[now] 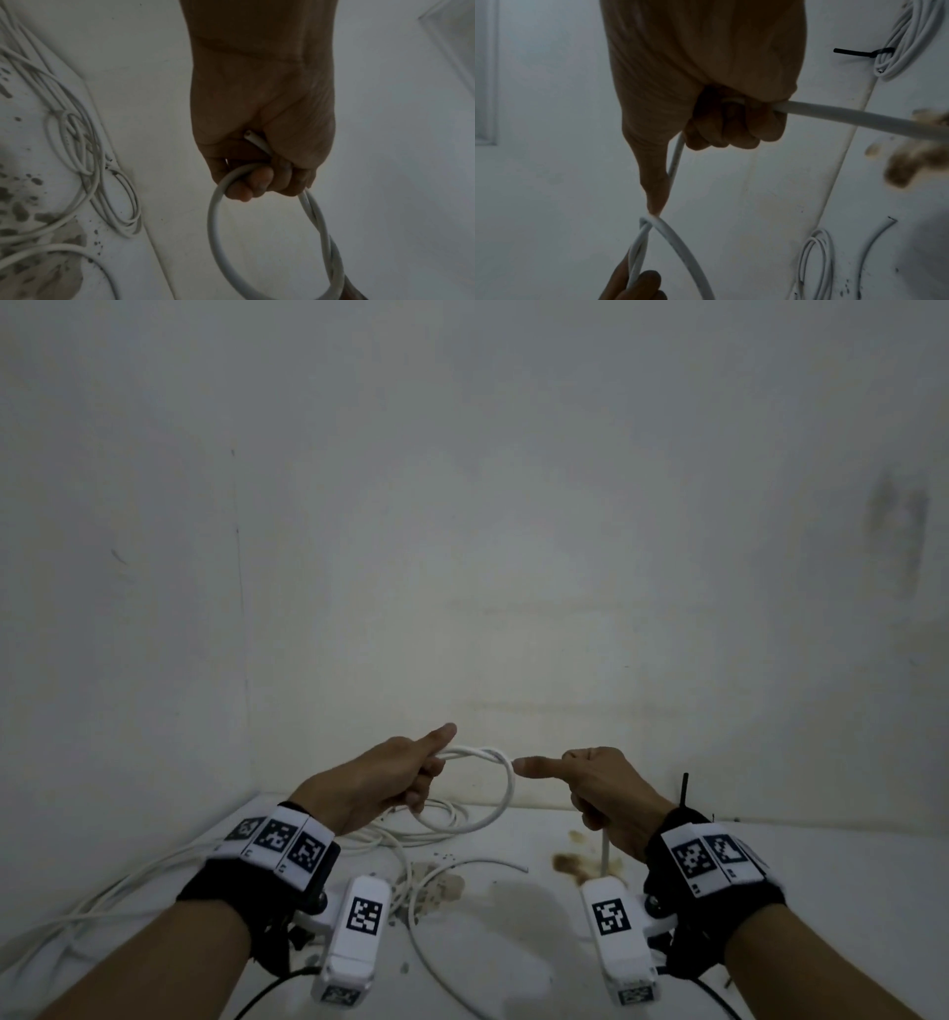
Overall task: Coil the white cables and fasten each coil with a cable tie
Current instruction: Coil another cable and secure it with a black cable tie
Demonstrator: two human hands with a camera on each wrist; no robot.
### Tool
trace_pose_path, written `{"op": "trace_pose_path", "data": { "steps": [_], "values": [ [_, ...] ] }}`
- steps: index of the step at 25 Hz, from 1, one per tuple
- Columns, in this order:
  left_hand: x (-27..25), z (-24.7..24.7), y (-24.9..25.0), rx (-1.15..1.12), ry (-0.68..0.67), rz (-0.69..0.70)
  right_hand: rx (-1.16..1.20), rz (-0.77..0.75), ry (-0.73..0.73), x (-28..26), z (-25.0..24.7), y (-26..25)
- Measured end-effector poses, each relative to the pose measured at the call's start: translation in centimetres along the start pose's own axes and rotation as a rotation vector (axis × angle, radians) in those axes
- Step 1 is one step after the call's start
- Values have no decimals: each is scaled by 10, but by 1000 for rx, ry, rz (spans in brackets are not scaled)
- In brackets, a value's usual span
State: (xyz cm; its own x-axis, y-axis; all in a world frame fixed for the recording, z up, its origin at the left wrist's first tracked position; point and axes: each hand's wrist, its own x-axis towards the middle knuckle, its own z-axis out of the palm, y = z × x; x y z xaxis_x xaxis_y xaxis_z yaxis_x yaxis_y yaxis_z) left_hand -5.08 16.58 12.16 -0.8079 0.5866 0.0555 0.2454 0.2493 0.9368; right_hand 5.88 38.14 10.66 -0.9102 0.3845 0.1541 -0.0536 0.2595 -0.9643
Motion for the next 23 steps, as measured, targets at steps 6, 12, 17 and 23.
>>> {"op": "trace_pose_path", "data": {
  "steps": [6, 12, 17, 23],
  "values": [
    [1, 10, -5, -361, -26, 24, 145, -31, 139, 5, 1, 5],
    [-5, 12, 2, -294, -36, 75, -265, -176, -124, -7, 6, -15],
    [-8, 20, 12, -301, -73, 75, 18, -81, -362, -2, 3, -31],
    [-4, 16, 17, -433, -72, 72, 110, -113, -363, 1, -8, -16]
  ]
}}
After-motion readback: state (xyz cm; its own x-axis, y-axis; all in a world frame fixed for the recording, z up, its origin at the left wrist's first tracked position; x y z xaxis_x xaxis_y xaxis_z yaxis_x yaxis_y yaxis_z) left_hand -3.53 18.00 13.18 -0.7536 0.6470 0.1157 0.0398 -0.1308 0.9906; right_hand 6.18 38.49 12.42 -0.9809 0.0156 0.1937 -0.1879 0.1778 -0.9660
